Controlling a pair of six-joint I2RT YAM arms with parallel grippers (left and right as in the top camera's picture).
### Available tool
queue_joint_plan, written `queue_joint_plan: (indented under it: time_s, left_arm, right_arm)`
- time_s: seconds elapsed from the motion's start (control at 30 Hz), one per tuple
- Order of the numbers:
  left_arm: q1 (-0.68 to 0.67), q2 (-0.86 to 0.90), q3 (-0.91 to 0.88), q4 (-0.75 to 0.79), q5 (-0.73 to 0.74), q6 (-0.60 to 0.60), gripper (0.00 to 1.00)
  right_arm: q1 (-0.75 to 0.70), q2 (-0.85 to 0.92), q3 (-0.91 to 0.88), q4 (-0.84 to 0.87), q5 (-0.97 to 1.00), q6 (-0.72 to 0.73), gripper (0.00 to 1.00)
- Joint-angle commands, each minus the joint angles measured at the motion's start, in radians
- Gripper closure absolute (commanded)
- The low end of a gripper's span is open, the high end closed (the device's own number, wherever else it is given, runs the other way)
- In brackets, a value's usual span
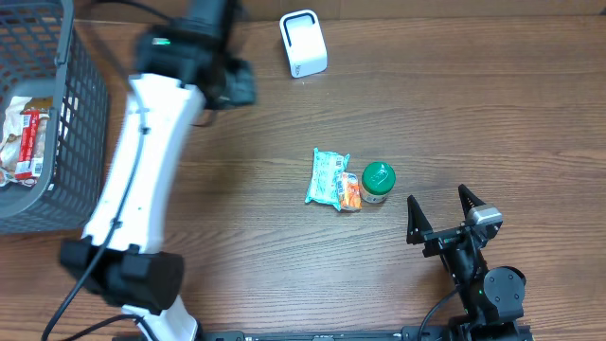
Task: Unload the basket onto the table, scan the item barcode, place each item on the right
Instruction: 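Reach the left gripper back into the grey basket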
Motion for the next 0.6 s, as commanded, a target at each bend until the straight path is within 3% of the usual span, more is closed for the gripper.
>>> queue_joint_plan:
  time_s: [0.0, 0.13, 0.17, 0.2, 0.33, 0.57]
  left_arm:
    - [0.126, -0.074, 0.016, 0.036, -0.006, 0.085, 0.30]
    - [0.276, -0.128, 0.016, 0.149, -0.006, 0.240, 0.30]
    - [0.313, -0.142, 0.018, 0.182, -0.006, 0.274, 0.20]
    - [0.343, -0.153, 0.018, 0.211, -0.006, 0.300, 0.00]
    - [0.469, -0.181, 0.019, 0.333, -0.006, 0.405, 0.00]
    - [0.648, -0.165, 0.018, 0.361, -0.032, 0.572, 0.00]
  right_arm:
    - [-0.003, -0.008, -0.011, 0.003, 0.010, 0.004, 0.00]
    - [-0.003, -0.008, -0.011, 0.003, 0.010, 0.004, 0.00]
    - [-0.003, -0.008, -0.011, 0.003, 0.010, 0.004, 0.00]
    - [-0.003, -0.008, -0.011, 0.003, 0.010, 0.004, 0.00]
    - [-0.003, -0.008, -0.011, 0.003, 0.010, 0.004, 0.00]
    - [-0.003, -0.008, -0.011, 0.003, 0.010, 0.004, 0.00]
